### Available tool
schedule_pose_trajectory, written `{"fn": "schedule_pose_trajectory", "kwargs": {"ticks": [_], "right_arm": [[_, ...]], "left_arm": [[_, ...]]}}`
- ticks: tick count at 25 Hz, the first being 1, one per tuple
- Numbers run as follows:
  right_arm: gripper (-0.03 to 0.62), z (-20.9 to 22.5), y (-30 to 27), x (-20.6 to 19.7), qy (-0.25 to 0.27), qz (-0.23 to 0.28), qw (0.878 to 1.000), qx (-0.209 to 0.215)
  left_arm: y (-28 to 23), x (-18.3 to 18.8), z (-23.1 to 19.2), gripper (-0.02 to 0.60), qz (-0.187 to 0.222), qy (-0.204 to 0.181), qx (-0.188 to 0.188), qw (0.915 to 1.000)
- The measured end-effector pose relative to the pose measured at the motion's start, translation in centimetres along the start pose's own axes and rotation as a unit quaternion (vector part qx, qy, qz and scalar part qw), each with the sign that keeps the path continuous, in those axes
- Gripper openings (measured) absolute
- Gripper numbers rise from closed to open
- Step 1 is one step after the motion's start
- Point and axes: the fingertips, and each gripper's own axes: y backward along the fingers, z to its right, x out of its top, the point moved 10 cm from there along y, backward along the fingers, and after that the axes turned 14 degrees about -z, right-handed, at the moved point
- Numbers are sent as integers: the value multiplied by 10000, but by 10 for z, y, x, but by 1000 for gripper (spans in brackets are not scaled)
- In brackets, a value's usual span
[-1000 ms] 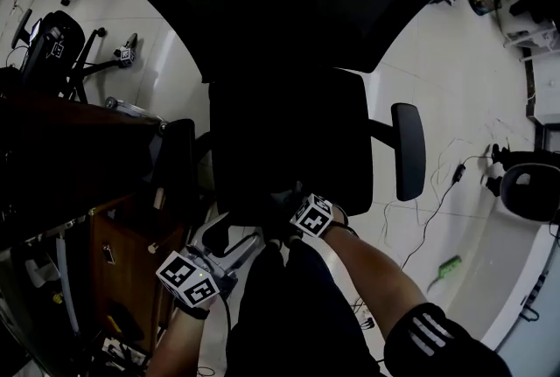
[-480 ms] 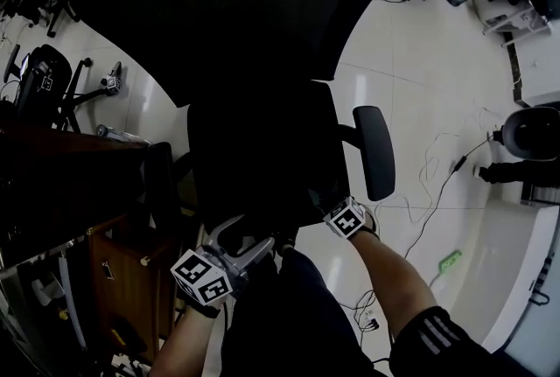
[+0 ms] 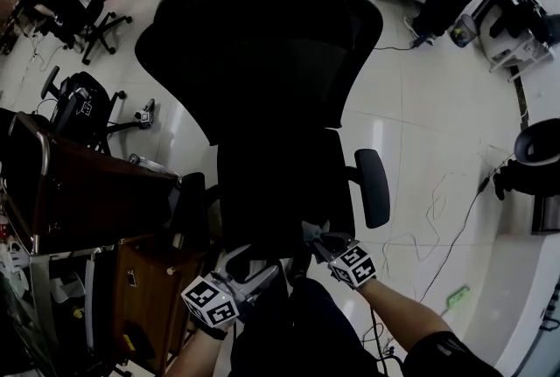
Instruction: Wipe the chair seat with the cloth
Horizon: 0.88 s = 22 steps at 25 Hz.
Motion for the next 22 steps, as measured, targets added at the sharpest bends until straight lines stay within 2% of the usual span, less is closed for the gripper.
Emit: {"fn": "schedule_pose_trajectory", "kwargs": {"ticks": [7, 10, 15, 22], "right_arm": [[35, -98, 80, 34, 822, 888, 9920, 351], [35, -136, 108, 37, 999, 1263, 9862, 374], [35, -198, 141, 21, 966, 1810, 9784, 262], [35, -296, 191, -17, 482, 2623, 9638, 2]], "left_arm": [[52, 6, 47, 321, 224, -160, 4, 9996], [74, 3, 65, 321, 272, -313, 11, 9991], [110, -21, 98, 321, 422, -746, -236, 9960], [200, -76, 152, 321, 482, -1250, -397, 9902]]}}
